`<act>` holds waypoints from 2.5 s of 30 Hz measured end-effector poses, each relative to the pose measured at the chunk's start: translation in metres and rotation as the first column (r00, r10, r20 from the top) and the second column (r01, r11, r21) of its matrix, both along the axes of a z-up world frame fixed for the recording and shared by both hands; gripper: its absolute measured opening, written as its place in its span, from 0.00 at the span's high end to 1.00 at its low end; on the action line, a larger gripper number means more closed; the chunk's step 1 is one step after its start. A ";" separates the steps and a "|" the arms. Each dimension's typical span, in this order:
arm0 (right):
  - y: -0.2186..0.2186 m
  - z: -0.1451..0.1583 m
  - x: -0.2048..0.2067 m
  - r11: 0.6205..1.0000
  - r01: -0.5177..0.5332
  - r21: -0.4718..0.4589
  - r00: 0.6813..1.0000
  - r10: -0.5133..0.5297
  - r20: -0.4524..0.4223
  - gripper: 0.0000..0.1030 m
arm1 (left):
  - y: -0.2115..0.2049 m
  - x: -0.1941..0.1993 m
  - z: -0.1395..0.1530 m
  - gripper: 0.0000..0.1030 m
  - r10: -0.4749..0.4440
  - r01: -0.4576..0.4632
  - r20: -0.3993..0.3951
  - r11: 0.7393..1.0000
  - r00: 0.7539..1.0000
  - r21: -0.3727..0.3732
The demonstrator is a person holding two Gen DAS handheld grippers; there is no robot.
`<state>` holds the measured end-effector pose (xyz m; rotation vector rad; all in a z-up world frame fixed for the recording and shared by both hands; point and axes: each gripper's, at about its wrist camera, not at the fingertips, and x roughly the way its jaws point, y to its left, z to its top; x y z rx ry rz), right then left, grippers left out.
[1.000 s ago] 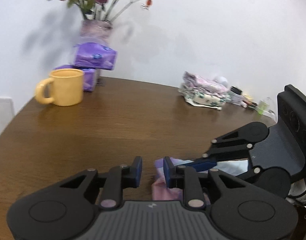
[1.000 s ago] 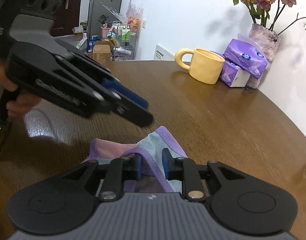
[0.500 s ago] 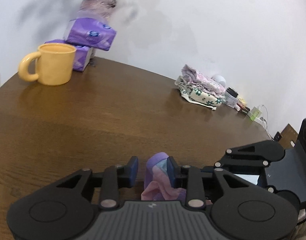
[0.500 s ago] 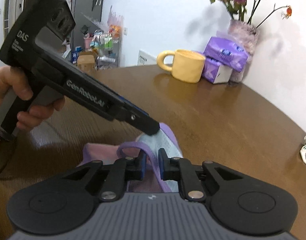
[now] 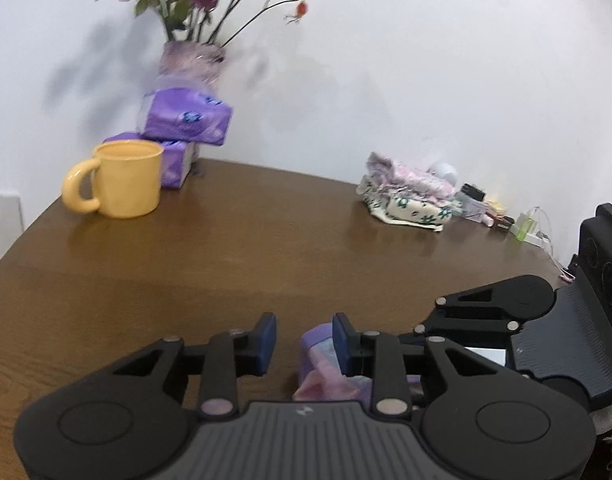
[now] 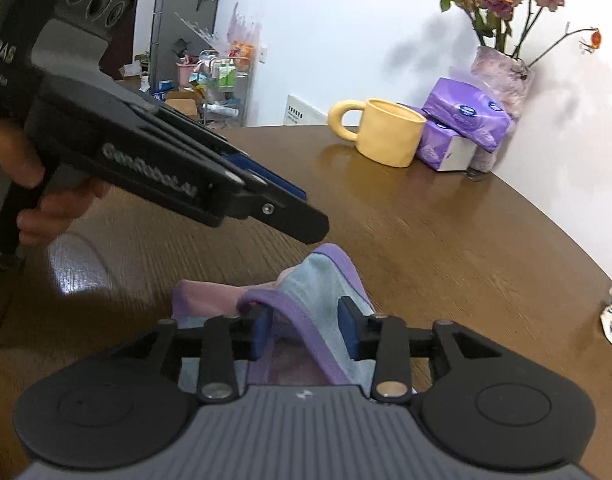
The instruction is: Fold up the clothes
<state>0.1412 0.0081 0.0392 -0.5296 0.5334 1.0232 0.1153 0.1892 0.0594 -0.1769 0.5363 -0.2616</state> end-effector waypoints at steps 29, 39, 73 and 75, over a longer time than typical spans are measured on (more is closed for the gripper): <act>-0.168 -0.011 -0.023 0.832 0.530 0.166 0.837 -0.481 -0.260 0.61 | -0.041 0.026 -0.012 0.69 -0.002 0.019 -0.076 0.974 0.997 0.228; -0.154 -0.022 -0.034 0.866 0.484 0.123 0.867 -0.455 -0.205 0.60 | -0.028 0.009 -0.018 0.95 0.023 -0.001 -0.145 0.988 0.989 0.152; -0.164 -0.017 -0.045 0.837 0.510 0.201 0.856 -0.469 -0.218 0.67 | -0.046 -0.019 -0.032 0.78 0.072 -0.057 -0.085 0.985 0.994 0.164; -0.172 -0.014 -0.045 0.818 0.534 0.213 0.842 -0.494 -0.216 0.67 | -0.047 -0.021 -0.028 0.75 0.082 -0.070 -0.070 0.985 0.994 0.156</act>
